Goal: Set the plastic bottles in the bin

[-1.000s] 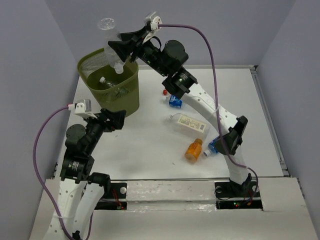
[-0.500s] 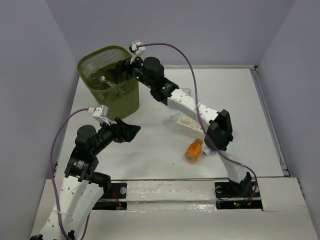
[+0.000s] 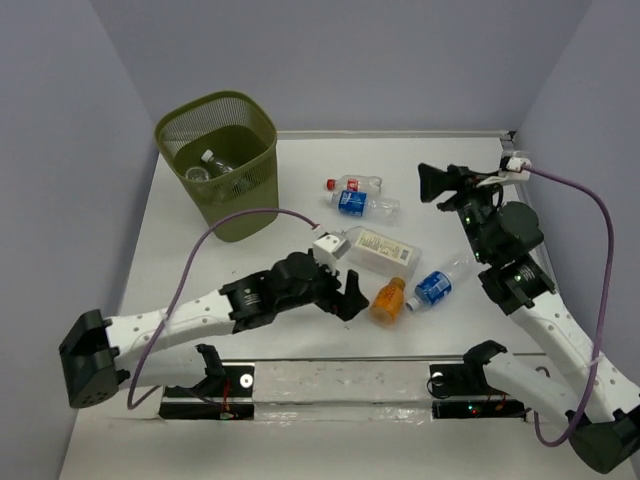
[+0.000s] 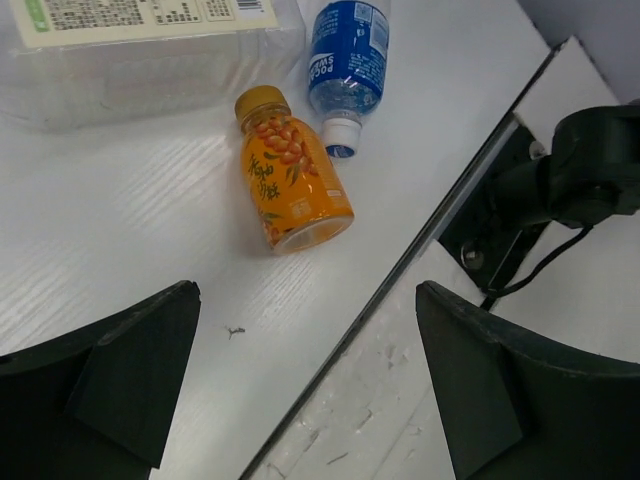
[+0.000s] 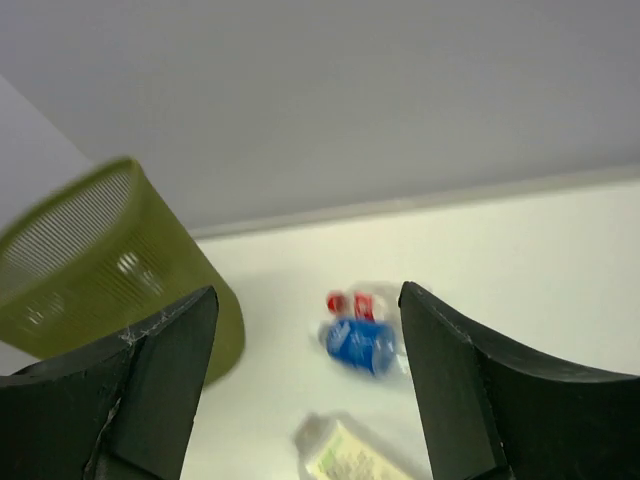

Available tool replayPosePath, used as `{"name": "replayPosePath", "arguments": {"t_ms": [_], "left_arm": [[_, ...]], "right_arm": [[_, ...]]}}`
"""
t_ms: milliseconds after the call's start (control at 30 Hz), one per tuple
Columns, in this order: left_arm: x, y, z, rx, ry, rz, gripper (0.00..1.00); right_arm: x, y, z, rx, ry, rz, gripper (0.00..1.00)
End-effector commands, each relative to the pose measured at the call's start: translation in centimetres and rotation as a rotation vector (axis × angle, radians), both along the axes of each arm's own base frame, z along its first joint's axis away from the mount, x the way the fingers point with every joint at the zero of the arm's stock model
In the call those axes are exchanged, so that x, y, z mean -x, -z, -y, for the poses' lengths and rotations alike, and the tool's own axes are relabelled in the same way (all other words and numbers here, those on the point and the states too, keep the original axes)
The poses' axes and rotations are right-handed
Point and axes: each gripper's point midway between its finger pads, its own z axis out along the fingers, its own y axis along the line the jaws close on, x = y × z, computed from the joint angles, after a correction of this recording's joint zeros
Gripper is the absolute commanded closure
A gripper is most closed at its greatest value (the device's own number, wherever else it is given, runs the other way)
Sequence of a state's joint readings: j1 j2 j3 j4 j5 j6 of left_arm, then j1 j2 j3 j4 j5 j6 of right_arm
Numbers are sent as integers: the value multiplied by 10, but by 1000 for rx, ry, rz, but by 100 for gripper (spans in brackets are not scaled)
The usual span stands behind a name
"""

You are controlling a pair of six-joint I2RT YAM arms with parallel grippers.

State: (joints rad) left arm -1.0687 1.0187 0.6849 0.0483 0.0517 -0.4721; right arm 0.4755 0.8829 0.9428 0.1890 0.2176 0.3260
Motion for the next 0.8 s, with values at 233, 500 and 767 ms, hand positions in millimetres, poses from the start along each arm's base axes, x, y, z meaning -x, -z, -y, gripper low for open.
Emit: {"name": "replayPosePath", "arguments": {"t_ms": [233, 500, 767], "left_arm": [[-16, 38, 88, -212, 44, 130, 1], [-22, 72, 104, -299, 63, 115, 1], [-20, 97, 116, -336, 96, 83, 1]], "right_arm": [[34, 182, 50, 38, 199, -458, 1], [75, 257, 97, -41, 426, -679, 0], [89, 270, 118, -75, 566, -763, 0]]}}
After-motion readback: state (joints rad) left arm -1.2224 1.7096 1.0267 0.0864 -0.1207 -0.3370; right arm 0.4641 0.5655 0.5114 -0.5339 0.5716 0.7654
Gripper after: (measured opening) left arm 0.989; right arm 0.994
